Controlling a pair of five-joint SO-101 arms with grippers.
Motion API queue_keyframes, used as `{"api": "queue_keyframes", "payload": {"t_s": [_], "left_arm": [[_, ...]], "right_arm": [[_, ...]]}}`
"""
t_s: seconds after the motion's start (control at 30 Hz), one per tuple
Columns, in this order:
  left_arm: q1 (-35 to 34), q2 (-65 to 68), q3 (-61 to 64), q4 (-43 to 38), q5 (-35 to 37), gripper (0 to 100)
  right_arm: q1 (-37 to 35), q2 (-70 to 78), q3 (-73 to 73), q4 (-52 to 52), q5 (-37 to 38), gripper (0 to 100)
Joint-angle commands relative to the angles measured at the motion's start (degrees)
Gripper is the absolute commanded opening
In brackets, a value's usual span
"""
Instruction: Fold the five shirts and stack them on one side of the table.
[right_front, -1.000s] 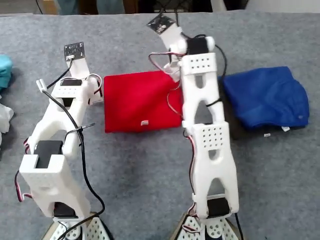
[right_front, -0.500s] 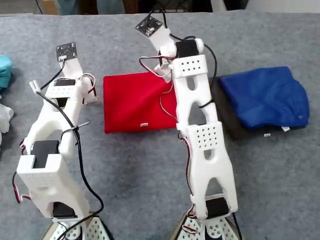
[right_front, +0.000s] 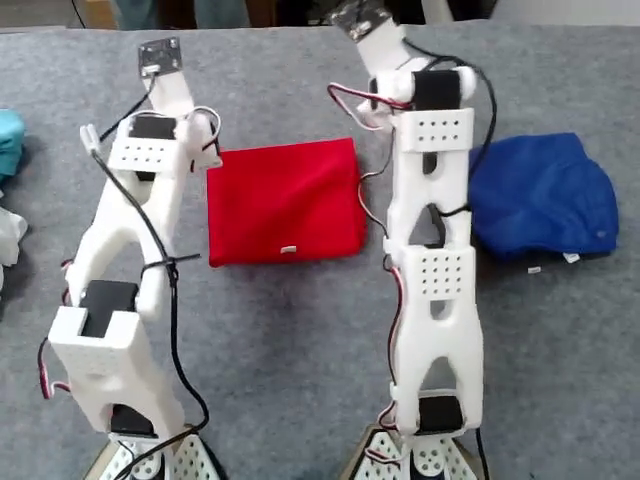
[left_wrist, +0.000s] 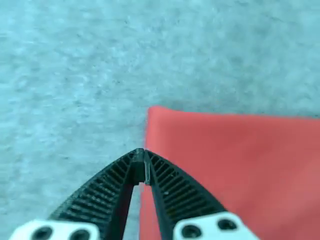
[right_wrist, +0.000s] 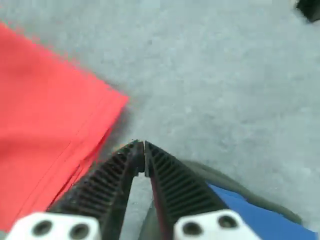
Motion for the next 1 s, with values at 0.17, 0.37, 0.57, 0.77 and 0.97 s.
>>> {"api": "queue_keyframes", "payload": {"t_s": [0.17, 0.37, 0.57, 0.77, 0.97], "left_arm": [[1.71, 8.53, -2.07, -6.24, 0.97, 3], [1.80, 16.88, -12.35, 2.99, 1.14, 3], [-1.71, 25.49, -24.66, 9.93, 5.01, 3], [-2.51, 29.89, -33.01, 15.38, 4.84, 3], [-2.68, 30.77, -34.51, 16.00, 4.84, 3]], "right_arm": [[0.35, -9.98, 2.42, 0.44, 0.35, 1.3], [0.35, -20.53, 24.13, 0.35, 0.09, 1.3], [0.35, -30.73, 46.64, 0.26, -0.44, 1.4], [0.26, -35.30, 58.59, 0.18, -12.92, 1.5], [-3.34, -35.21, 66.15, 0.00, -34.55, 1.5]]}}
